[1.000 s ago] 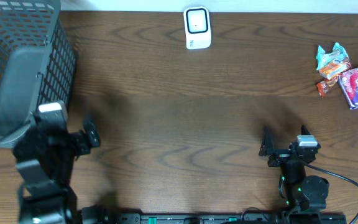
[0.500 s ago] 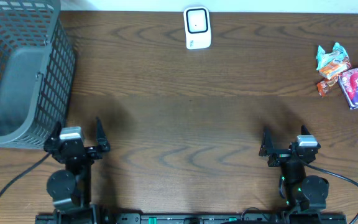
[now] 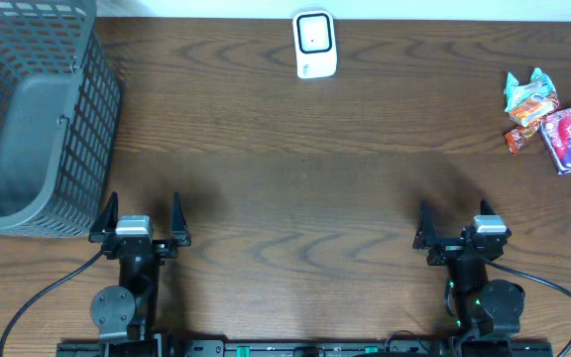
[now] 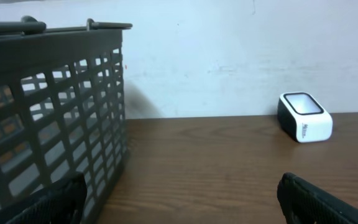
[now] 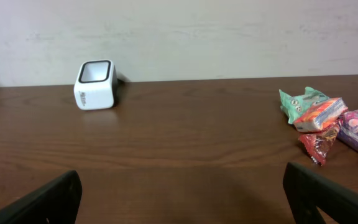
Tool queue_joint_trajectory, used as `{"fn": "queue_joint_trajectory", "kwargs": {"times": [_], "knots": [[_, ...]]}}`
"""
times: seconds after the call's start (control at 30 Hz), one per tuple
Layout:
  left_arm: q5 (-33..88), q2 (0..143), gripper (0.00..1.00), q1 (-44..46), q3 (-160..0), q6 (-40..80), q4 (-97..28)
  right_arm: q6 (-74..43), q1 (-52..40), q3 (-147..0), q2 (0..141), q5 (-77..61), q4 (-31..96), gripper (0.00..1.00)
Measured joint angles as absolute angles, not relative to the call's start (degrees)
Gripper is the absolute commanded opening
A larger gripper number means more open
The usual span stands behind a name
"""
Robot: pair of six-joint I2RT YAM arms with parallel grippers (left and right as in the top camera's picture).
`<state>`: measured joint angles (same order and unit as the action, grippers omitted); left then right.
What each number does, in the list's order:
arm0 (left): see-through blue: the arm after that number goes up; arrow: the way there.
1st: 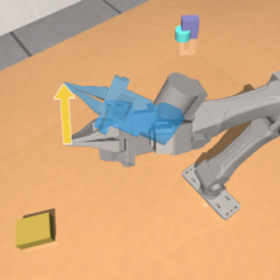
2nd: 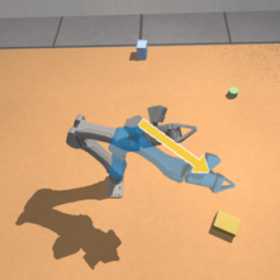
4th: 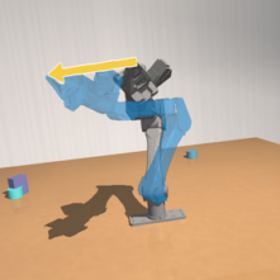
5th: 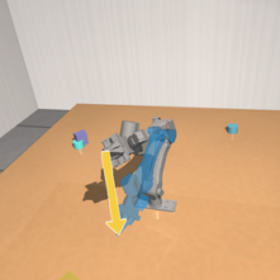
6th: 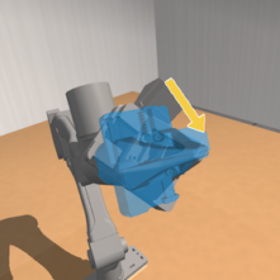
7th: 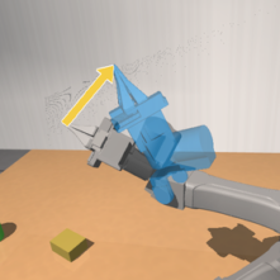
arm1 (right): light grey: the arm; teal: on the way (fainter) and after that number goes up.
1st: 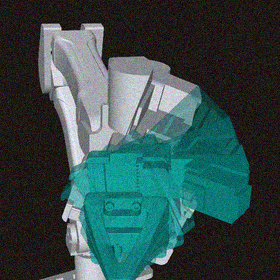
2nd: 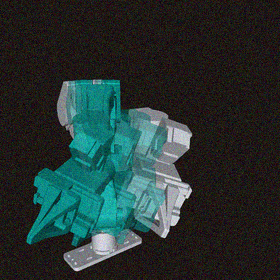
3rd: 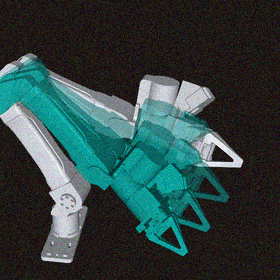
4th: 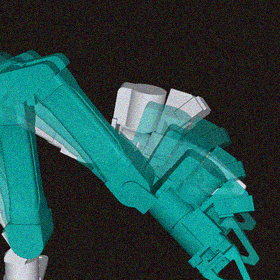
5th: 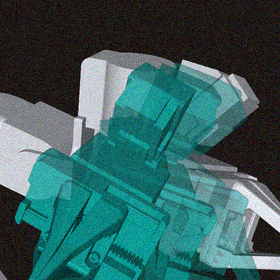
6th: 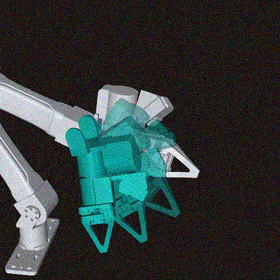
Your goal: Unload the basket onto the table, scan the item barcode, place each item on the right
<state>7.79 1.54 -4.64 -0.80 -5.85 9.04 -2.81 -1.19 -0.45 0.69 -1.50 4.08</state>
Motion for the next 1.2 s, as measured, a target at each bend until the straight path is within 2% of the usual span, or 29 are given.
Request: {"fn": "queue_joint_trajectory", "kwargs": {"times": [0.33, 0.7, 1.2], "knots": [[7.8, 0.7, 0.98, -3.0, -0.4, -5.8, 11.7, -2.8, -1.2, -0.4, 0.7, -1.5, 4.1, 0.99], [7.8, 0.6, 0.98, -0.8, -0.4, -5.8, 0.6, -2.8, -1.2, -0.4, 0.7, -1.5, 4.1, 0.99], [7.1, 0.6, 0.98, -0.8, -0.7, -5.9, -0.9, -2.8, -1.2, -0.4, 0.7, -1.5, 4.1, 0.99]]}}
